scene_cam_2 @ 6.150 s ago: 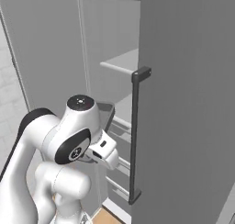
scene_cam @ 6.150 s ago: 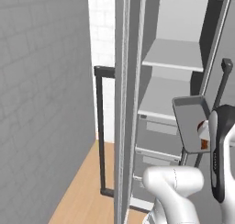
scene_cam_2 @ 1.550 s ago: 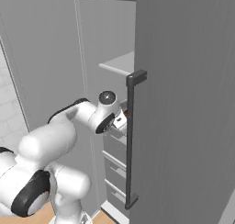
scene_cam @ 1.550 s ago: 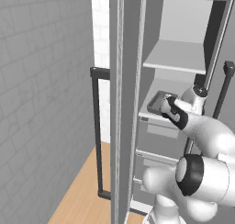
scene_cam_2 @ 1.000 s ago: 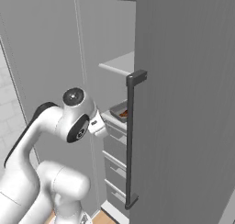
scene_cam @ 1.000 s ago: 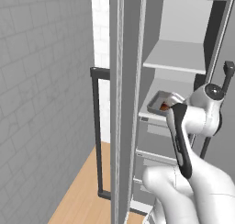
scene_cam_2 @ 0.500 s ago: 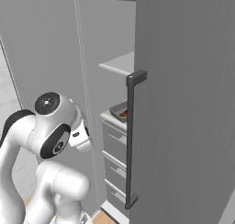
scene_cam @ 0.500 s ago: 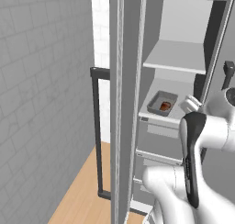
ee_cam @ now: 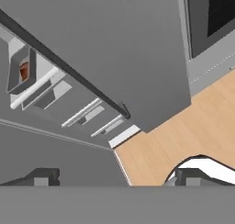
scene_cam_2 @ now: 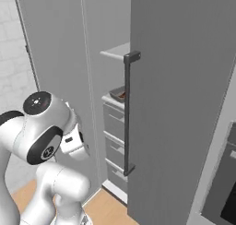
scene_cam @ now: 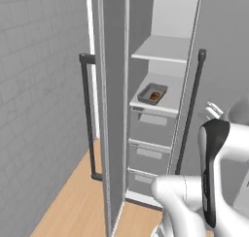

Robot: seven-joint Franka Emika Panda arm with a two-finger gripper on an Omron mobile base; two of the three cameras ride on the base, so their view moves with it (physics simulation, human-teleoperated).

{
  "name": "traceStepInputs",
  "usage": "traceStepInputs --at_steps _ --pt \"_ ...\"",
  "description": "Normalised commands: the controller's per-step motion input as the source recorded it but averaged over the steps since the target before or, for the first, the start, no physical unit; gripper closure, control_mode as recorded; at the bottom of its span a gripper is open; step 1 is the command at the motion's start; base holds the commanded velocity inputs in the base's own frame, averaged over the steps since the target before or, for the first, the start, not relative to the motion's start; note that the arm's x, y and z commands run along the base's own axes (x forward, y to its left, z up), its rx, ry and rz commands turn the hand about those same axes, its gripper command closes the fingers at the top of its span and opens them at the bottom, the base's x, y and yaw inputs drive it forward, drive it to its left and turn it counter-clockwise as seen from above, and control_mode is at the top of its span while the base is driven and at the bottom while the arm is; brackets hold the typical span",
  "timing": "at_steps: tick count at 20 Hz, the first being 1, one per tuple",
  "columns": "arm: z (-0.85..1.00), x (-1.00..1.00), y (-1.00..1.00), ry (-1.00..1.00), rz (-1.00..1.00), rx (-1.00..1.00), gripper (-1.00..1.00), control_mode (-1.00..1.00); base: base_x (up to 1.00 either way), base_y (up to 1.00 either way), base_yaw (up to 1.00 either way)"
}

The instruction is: Take the meat container that has the chicken drumstick and place it on the second highest rack of the freezer. Then take the vegetable container that has the corn and garlic and place it on the highest rack of the freezer.

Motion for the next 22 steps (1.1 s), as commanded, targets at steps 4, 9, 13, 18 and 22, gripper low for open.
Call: traceStepInputs --at_steps 4,9,13,18,22 --pt "0.00 0.00 0.00 0.00 0.00 0.00 -1.00 1.00 -0.76 -0.76 0.00" --pt "0.00 0.00 0.00 0.00 0.00 0.00 -1.00 1.00 -0.07 -1.00 0.00" --pt "0.00 0.00 0.00 0.00 0.00 0.00 -1.00 1.00 0.02 -1.00 0.00" --pt "0.00 0.00 0.00 0.00 0.00 0.00 -1.00 1.00 -0.03 -1.00 0.00" --pt "0.00 0.00 0.00 0.00 0.00 0.00 -1.00 1.00 -0.42 -1.00 0.00"
